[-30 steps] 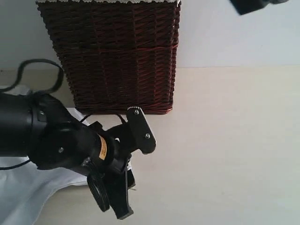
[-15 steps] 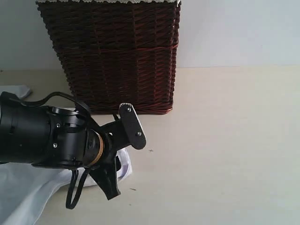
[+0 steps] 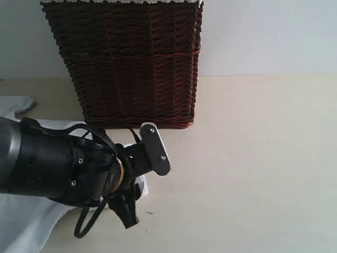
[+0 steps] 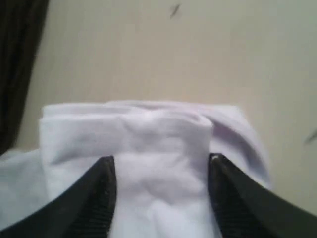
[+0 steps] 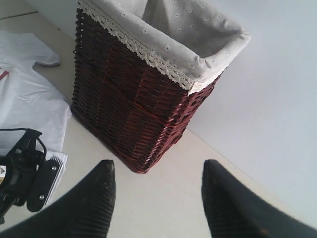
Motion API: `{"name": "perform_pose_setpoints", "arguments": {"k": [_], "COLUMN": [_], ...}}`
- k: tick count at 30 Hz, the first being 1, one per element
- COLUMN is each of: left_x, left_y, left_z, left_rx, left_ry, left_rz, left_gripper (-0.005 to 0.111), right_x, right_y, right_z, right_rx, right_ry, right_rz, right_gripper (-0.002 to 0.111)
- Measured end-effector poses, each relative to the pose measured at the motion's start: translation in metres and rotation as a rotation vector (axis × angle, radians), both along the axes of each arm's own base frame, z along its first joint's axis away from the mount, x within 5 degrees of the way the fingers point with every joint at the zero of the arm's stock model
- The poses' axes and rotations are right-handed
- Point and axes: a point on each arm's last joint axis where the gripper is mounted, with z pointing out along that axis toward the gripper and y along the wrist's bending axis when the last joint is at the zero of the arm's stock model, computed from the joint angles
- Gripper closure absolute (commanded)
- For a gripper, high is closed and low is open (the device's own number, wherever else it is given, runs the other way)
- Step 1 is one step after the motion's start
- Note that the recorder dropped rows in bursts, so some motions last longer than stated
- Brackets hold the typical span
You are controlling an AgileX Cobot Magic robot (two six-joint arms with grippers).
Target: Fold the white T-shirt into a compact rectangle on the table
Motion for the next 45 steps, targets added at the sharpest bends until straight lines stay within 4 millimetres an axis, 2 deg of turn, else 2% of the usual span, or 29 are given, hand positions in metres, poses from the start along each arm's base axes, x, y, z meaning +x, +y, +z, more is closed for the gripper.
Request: {"name": "perform_pose_setpoints", "arguments": {"k": [5, 7, 11, 12, 22, 25, 28, 29, 30, 37, 42, 45], "left_x": [0.013, 0.013, 0.011, 0.011, 0.012, 0.016, 0.019, 0.019, 0.019, 0.012, 0.0, -0.003], "left_y": [0.011, 0.009, 0.004, 0.003, -0.001, 0.001, 0.004, 0.004, 0.004, 0.003, 0.006, 0.009], "left_z": [-0.008, -0.008, -0.009, -0.009, -0.01, -0.011, -0.01, -0.01, -0.01, -0.011, -0.009, -0.019], "left_rx": [0.048, 0.029, -0.018, -0.023, -0.101, -0.15, -0.158, -0.157, -0.155, -0.214, -0.256, -0.213], "left_ry": [-0.065, -0.061, -0.037, -0.036, -0.003, 0.012, 0.01, 0.009, 0.007, 0.06, 0.103, 0.119], "left_rz": [0.089, 0.076, 0.045, 0.043, 0.021, 0.037, 0.054, 0.055, 0.059, 0.041, 0.0, -0.04], "left_gripper": [0.057, 0.069, 0.103, 0.106, 0.106, 0.089, 0.057, 0.048, 0.045, 0.061, 0.061, 0.061], "right_x": [0.0, 0.0, 0.0, 0.0, 0.0, 0.0, 0.0, 0.0, 0.0, -0.001, -0.002, -0.002], "right_y": [0.0, 0.0, 0.0, 0.0, 0.0, 0.0, 0.0, 0.0, 0.0, 0.001, 0.002, 0.003], "right_z": [0.0, 0.0, 0.0, 0.0, 0.0, 0.0, 0.0, 0.0, 0.0, -0.001, -0.001, -0.002], "right_rx": [0.0, 0.001, 0.001, 0.001, 0.001, 0.002, 0.002, 0.002, 0.002, 0.007, 0.015, 0.02], "right_ry": [0.0, 0.001, 0.001, 0.001, 0.001, 0.003, 0.003, 0.003, 0.003, 0.01, 0.024, 0.028], "right_rz": [0.0, 0.001, 0.001, 0.001, 0.001, 0.002, 0.002, 0.002, 0.002, 0.007, 0.022, 0.03], "right_gripper": [0.057, 0.057, 0.057, 0.057, 0.057, 0.057, 0.057, 0.057, 0.057, 0.057, 0.057, 0.057]}}
